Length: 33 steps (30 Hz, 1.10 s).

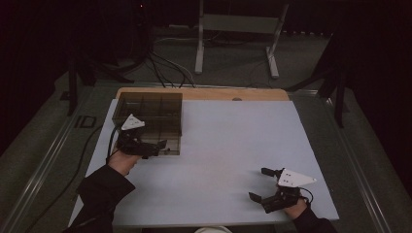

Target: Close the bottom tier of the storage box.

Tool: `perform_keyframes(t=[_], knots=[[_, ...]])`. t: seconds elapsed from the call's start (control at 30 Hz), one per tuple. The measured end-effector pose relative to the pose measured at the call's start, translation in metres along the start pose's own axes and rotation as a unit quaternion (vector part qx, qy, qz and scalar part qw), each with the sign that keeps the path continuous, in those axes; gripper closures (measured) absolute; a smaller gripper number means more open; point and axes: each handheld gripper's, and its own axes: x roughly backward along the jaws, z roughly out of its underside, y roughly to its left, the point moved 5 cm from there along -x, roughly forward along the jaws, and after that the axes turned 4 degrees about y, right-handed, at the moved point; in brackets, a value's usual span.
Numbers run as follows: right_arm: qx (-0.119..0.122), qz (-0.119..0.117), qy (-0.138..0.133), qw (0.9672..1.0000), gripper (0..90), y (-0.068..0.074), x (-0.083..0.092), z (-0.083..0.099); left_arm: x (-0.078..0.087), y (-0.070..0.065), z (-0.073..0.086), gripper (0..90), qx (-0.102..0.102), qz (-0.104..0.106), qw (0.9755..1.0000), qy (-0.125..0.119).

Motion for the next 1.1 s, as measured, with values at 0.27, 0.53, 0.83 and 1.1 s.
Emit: perform_keyframes(t=[0.27, 0.53, 0.83, 1.1], knots=[[-0.002, -0.002, -0.001, 1.0, 0.0, 0.0, 0.0, 0.0, 0.008, -0.001, 0.012, 0.7, -0.003, -0.026, 0.9997, -0.006], [-0.003, -0.001, -0.003, 1.0, 0.0, -0.001, 0.001, 0.0, 0.011, 0.001, 0.027, 0.7, 0.01, -0.034, 0.9994, -0.005], [-0.004, -0.001, -0.003, 1.0, 0.0, -0.001, 0.001, 0.0, 0.014, 0.0, 0.04, 0.7, 0.02, -0.046, 0.9987, -0.001], [-0.004, -0.001, -0.002, 1.0, 0.0, -0.001, 0.001, 0.0, 0.016, 0.003, 0.05, 0.8, 0.021, -0.07, 0.9973, 0.004]])
